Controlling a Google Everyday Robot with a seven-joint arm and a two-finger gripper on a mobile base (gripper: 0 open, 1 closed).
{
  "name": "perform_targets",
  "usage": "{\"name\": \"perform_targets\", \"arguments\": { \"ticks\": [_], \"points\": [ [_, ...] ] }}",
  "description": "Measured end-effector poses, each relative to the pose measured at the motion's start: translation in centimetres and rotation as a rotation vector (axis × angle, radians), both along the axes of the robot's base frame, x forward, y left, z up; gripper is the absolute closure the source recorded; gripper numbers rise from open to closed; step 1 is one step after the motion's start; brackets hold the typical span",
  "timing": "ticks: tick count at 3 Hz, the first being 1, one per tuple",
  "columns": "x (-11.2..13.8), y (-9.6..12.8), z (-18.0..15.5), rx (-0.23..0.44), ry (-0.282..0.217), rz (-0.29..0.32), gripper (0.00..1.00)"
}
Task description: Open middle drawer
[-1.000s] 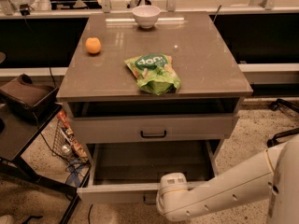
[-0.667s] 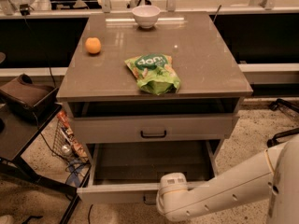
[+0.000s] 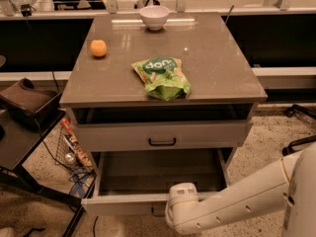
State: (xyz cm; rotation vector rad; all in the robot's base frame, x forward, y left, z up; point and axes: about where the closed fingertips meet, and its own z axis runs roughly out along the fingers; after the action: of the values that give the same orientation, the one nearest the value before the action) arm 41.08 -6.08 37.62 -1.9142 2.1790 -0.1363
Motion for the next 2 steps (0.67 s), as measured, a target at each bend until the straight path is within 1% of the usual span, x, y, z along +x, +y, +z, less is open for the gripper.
{"name": "perform_targets", "arguments": {
  "ticks": [1, 2],
  "points": [
    [0.00, 0.00, 0.00, 0.000, 0.000, 0.000, 0.87],
    [0.00, 0.00, 0.00, 0.000, 0.000, 0.000, 0.63]
  ]
}}
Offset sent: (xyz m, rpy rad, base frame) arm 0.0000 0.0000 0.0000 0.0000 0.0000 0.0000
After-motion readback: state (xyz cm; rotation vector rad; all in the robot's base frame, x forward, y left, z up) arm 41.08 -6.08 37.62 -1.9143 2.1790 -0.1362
